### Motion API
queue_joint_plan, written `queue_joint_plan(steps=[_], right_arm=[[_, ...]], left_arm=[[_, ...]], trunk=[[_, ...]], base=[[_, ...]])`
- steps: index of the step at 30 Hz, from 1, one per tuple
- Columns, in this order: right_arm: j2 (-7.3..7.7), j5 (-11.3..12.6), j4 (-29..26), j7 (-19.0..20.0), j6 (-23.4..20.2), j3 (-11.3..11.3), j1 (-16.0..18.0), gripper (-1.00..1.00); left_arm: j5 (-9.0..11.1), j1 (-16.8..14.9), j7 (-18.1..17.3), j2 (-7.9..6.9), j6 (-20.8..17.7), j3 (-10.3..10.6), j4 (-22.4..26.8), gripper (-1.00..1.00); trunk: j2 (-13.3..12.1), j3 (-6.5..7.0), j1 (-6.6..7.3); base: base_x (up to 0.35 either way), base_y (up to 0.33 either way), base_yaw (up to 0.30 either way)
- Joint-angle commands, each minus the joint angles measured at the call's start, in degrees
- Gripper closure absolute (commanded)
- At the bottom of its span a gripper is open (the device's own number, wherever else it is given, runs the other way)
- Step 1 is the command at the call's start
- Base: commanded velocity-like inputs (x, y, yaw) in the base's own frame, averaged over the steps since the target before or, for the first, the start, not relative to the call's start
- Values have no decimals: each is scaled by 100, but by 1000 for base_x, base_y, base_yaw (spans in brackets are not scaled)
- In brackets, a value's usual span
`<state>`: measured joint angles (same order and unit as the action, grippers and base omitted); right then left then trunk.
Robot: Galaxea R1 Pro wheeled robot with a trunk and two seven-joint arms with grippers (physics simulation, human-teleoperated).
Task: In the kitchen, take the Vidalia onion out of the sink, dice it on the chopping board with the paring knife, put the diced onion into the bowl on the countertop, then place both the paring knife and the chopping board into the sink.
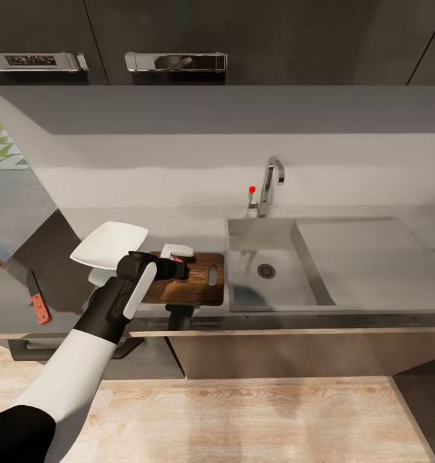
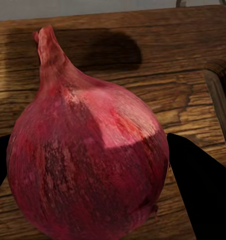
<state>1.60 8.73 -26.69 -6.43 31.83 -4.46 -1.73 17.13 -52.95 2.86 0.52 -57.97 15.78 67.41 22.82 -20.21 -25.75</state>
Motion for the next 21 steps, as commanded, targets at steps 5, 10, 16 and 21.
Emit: queue_joint_plan(steps=[5,10,16,21], right_arm=[[7,50,-11,-34,8,-46,-2,-100],[7,50,-11,-34,8,-48,-3,-100],[7,50,-11,-34,8,-46,-3,-100],[7,50,-11,-34,8,-47,-3,-100]], left_arm=[[28,-5,30,1,-22,3,10,100],[28,-5,30,1,-22,4,21,-100],[28,-5,30,1,-22,3,17,-100],[28,-5,30,1,-22,-4,18,-100]], trunk=[[10,-9,-3],[10,-9,-3],[10,-9,-3],[10,-9,-3]], base=[[0,0,0],[0,0,0],[0,0,0],[0,0,0]])
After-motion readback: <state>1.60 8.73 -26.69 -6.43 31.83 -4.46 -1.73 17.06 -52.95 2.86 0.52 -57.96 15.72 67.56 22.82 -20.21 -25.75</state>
